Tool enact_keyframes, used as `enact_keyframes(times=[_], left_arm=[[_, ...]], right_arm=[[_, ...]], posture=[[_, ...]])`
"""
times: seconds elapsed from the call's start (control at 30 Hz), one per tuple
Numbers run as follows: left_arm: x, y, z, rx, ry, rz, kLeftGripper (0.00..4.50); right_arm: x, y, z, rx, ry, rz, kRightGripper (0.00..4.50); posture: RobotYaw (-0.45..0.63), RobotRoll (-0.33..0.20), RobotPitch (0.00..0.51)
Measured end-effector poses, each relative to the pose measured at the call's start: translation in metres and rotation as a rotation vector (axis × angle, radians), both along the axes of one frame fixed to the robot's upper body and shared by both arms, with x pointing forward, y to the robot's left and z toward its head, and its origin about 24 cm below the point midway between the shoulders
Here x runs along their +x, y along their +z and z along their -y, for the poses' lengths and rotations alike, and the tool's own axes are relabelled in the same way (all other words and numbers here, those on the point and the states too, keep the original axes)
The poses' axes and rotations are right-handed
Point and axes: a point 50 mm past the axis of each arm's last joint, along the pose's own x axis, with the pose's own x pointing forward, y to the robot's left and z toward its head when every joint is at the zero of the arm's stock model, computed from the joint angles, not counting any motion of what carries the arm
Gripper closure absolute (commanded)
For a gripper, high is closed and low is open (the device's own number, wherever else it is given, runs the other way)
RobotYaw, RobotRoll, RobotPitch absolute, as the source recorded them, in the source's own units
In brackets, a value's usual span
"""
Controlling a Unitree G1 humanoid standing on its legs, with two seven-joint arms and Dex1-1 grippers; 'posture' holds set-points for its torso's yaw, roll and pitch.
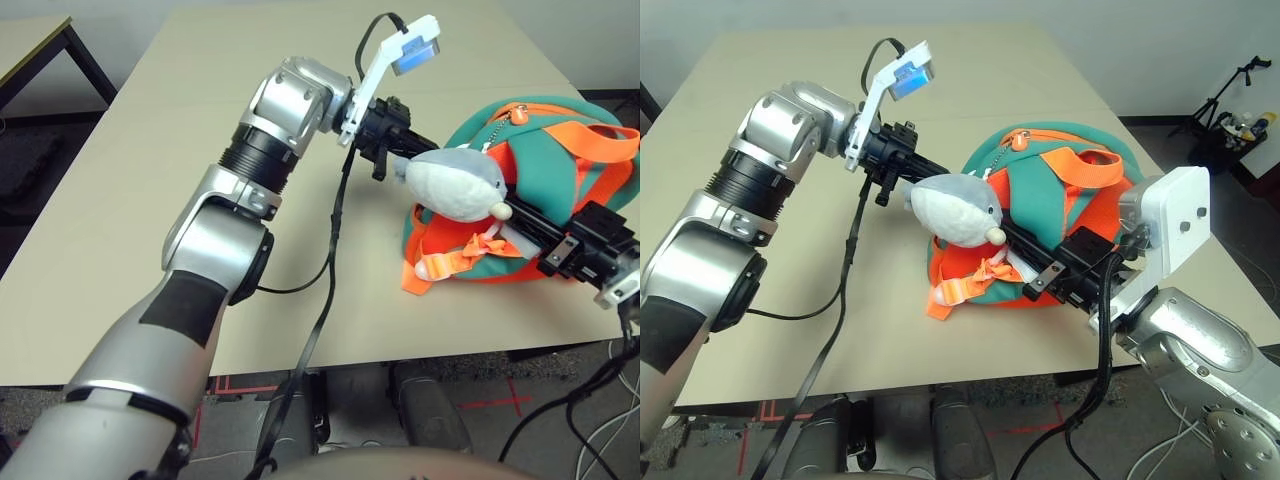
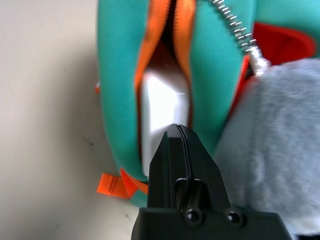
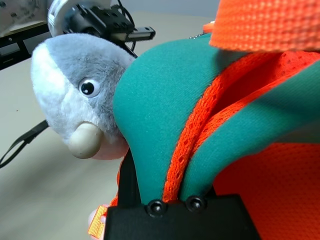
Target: Put the pencil case into the backpack and zip it.
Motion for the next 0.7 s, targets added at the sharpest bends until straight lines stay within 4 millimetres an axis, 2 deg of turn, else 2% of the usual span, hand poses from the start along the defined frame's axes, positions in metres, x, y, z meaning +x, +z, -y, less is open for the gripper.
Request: enact_keyframes(times=[0.2, 0.37, 0.43, 0.53, 0.63, 0.7], left_arm=[[0.001, -0.011, 0.010, -0.001, 0.003, -0.008, 4.50], [0.000, -0.030, 0.012, -0.002, 0.008, -0.058, 4.50], [0.000, -0.028, 0.012, -0.004, 0.013, -0.042, 4.50], [0.002, -0.012, 0.003, -0.014, 0.023, 0.037, 4.50], [0.004, 0.031, -0.026, -0.028, 0.054, 0.186, 4.50], [0.002, 0.056, -0.044, -0.043, 0.073, 0.281, 4.09]], right_arm=[[0.000, -0.001, 0.000, 0.001, -0.008, -0.004, 4.36], [0.000, -0.001, 0.001, 0.000, -0.013, -0.005, 4.36], [0.000, -0.001, 0.001, 0.000, -0.014, -0.004, 4.36], [-0.001, 0.000, 0.001, 0.000, -0.011, -0.002, 4.36], [-0.001, 0.000, 0.000, -0.002, -0.002, -0.001, 4.36], [-0.001, 0.000, 0.000, -0.002, 0.002, -0.001, 4.36]], posture=[[-0.31, 0.000, 0.113], [-0.31, 0.000, 0.110], [-0.30, 0.000, 0.109], [-0.29, 0.000, 0.110], [-0.27, 0.000, 0.109], [-0.26, 0.000, 0.107]])
